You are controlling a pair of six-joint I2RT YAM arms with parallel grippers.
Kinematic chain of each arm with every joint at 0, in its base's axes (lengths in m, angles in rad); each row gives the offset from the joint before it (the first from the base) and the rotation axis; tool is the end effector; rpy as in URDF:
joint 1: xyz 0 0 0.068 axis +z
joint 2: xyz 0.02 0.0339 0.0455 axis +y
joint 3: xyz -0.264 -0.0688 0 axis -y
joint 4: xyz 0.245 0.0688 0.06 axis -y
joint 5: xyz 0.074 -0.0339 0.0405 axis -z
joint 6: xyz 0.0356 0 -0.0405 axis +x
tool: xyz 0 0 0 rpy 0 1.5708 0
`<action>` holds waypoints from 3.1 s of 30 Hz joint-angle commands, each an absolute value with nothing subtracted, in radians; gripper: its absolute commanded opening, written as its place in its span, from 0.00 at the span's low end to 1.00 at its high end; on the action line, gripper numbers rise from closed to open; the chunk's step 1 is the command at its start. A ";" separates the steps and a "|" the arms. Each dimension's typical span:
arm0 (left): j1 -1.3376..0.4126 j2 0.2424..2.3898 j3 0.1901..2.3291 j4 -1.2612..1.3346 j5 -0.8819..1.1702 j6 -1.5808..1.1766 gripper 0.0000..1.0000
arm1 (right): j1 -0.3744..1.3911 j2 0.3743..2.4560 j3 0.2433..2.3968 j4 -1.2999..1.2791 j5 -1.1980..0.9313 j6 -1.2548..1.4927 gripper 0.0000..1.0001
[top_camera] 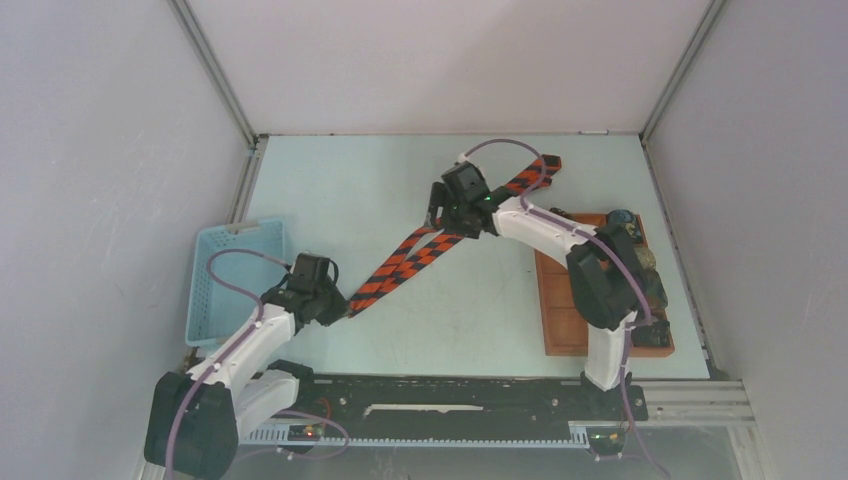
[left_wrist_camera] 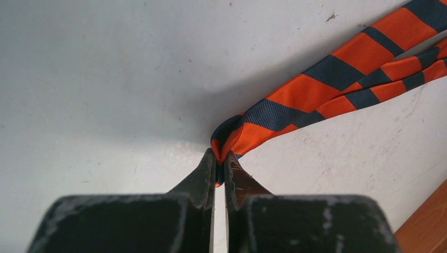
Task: Roll the ties
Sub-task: Flatten out the tie at the center of the board, then roll the tie at the center of the board.
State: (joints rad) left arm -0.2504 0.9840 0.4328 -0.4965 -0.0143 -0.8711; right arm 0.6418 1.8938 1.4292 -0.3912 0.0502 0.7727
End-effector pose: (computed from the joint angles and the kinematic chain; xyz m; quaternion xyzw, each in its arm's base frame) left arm 0.1636 -0.0413 0.1612 -0.2968 0.9193 -0.1317 0.2226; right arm 0.3387 0.2509 0.2250 0.0700 0.9339 0.2094 0.2812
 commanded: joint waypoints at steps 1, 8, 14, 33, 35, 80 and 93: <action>-0.256 0.965 0.448 -0.502 -0.013 -0.824 0.00 | 0.693 1.977 1.555 -0.461 0.053 0.816 0.78; -0.255 0.959 0.448 -0.498 -0.008 -0.802 0.00 | 0.716 2.100 1.640 -0.441 0.012 0.853 0.57; -0.255 0.952 0.441 -0.493 -0.008 -0.789 0.00 | 0.720 2.165 1.679 -0.429 0.011 0.877 0.50; -0.255 0.920 0.425 -0.483 0.035 -0.782 0.00 | 0.714 2.286 1.769 -0.403 -0.011 0.889 0.18; -0.255 0.913 0.425 -0.483 0.032 -0.784 0.01 | 0.714 2.271 1.765 -0.418 -0.001 0.886 0.06; -0.255 0.797 0.393 -0.513 -0.030 -0.860 0.53 | 0.759 2.028 1.424 -0.332 0.172 0.945 0.00; -0.245 0.784 0.350 -0.490 -0.058 -0.893 0.52 | 0.759 1.998 1.409 -0.320 0.158 0.921 0.19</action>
